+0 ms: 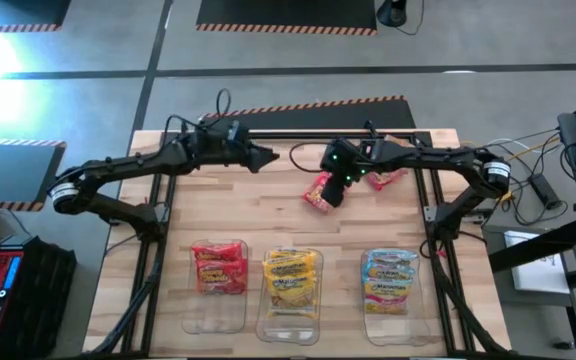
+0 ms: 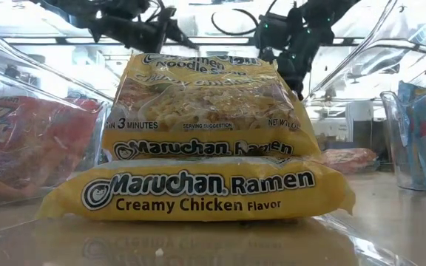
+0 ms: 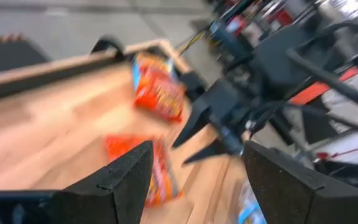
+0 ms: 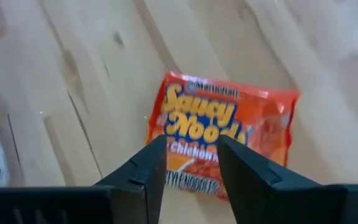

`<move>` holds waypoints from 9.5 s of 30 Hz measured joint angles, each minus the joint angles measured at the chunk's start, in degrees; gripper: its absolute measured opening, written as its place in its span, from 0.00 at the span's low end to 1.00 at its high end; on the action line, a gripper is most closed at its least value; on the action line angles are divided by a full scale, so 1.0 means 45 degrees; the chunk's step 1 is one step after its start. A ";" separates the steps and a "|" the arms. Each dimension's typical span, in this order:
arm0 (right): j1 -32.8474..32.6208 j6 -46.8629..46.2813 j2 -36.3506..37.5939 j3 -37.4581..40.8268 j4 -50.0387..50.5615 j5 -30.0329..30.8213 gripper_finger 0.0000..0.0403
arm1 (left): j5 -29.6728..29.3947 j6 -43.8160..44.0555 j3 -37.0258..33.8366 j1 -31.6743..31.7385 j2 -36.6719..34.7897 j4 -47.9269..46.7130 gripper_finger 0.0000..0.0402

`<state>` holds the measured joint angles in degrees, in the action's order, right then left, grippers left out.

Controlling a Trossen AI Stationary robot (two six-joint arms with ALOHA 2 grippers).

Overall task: Sort Maruchan noodles
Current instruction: Put the orange noodle pack into the left transparent bin

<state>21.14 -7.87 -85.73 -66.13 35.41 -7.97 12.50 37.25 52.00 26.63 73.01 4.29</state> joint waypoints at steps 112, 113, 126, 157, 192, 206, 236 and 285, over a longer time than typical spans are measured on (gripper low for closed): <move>-0.0613 -0.6350 -0.2881 0.2857 -0.9947 0.1349 0.24 | 0.0669 0.1645 -0.3158 0.0724 0.3081 0.1735 0.58; -0.0598 -0.6350 -0.3036 0.2857 -1.0078 0.1353 0.24 | 0.0673 0.1742 -0.3166 0.0724 0.3278 0.1781 0.58; -0.0522 -0.6444 -0.3415 0.2857 -1.0308 0.1360 0.24 | 0.1443 0.2162 -0.2137 0.0865 0.5700 0.3541 0.58; -0.0522 -0.6246 -0.2780 0.2382 -0.9354 0.1137 0.24 | 0.1330 0.0632 -0.1515 0.1642 0.5149 0.1705 0.58; -0.0303 -0.5564 -0.4712 0.1837 -0.9967 0.1540 0.24 | 0.1349 0.0097 -0.1515 0.1991 0.5935 0.1823 0.58; -0.0066 -0.5306 -0.4698 0.1852 -0.9840 0.1761 0.24 | 0.1572 0.0524 -0.1515 0.2040 0.6413 0.1867 0.58; 0.0017 -0.5562 -0.4896 0.1847 -1.0956 0.1769 0.24 | 0.2139 0.0387 -0.1515 0.2231 0.5882 0.1615 0.58; 0.0036 -0.4738 -0.4935 0.1871 -1.0976 0.1680 0.24 | 0.3321 0.1176 -0.1515 0.2127 0.6645 0.4169 0.26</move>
<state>21.30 -29.19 -107.94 -57.71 -13.98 -0.41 27.44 42.54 45.19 36.21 102.91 23.05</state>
